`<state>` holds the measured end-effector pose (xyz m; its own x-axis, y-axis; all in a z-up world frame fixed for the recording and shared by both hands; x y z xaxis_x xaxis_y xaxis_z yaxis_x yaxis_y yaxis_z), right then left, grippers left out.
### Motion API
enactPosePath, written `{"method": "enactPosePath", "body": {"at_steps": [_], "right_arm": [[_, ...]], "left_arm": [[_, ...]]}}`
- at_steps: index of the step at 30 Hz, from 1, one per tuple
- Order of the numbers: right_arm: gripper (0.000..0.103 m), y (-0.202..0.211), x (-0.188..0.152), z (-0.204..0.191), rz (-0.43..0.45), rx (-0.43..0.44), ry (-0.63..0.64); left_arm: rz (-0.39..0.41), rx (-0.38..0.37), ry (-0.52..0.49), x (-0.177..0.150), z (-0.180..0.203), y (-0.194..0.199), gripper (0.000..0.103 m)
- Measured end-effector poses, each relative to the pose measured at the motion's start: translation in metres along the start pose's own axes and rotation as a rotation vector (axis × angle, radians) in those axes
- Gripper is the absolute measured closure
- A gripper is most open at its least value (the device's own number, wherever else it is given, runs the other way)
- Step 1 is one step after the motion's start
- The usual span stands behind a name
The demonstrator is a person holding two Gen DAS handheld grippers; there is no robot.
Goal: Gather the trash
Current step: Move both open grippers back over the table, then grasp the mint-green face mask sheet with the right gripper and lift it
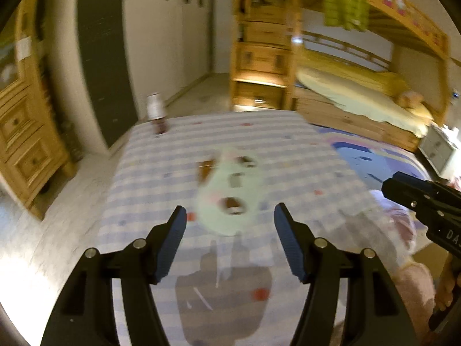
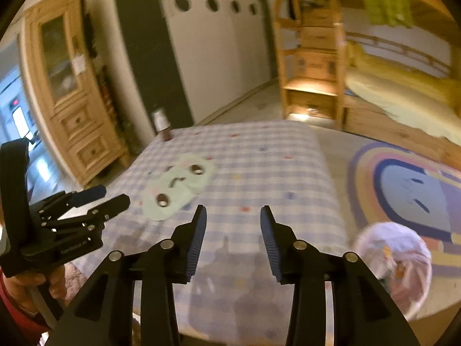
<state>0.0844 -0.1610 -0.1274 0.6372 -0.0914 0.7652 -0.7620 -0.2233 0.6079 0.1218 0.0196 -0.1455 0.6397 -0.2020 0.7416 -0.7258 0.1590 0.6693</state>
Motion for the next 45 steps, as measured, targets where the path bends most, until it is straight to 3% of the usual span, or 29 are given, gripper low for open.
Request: {"method": "enactPosePath", "body": {"at_steps": [10, 22, 27, 33, 38, 45], "right_arm": [[0.055, -0.083, 0.010, -0.058, -0.104, 0.092, 0.113], [0.045, -0.151, 0.014, -0.083, -0.207, 0.152, 0.186], [0.046, -0.162, 0.009, -0.087, -0.245, 0.146, 0.226], [0.070, -0.148, 0.000, -0.089, -0.256, 0.170, 0.233], [0.093, -0.116, 0.005, -0.085, -0.198, 0.183, 0.198], [0.097, -0.052, 0.030, -0.057, -0.024, 0.159, 0.102]], "left_arm": [[-0.043, 0.078, 0.083, -0.005, -0.066, -0.023, 0.041], [-0.084, 0.074, 0.081, -0.001, -0.077, -0.059, 0.041], [-0.085, 0.069, 0.087, -0.001, -0.079, -0.062, 0.041], [-0.084, 0.070, 0.089, -0.004, -0.076, -0.053, 0.041], [-0.075, 0.078, 0.090, -0.005, -0.075, -0.042, 0.038], [-0.054, 0.066, 0.061, 0.000, -0.052, -0.031, 0.024]]}}
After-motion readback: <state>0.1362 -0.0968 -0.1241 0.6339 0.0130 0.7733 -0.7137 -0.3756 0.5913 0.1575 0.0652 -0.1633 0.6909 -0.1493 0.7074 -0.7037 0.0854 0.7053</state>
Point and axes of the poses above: each gripper's, at about its wrist camera, not at the fingertips, and y roughly against the way its jaws point, z to its right, x to its top, the point moved 5 cm from there along -y, roughly the way its jaws point, and after that the axes turned 3 degrees about -y, right-handed, at the moved point
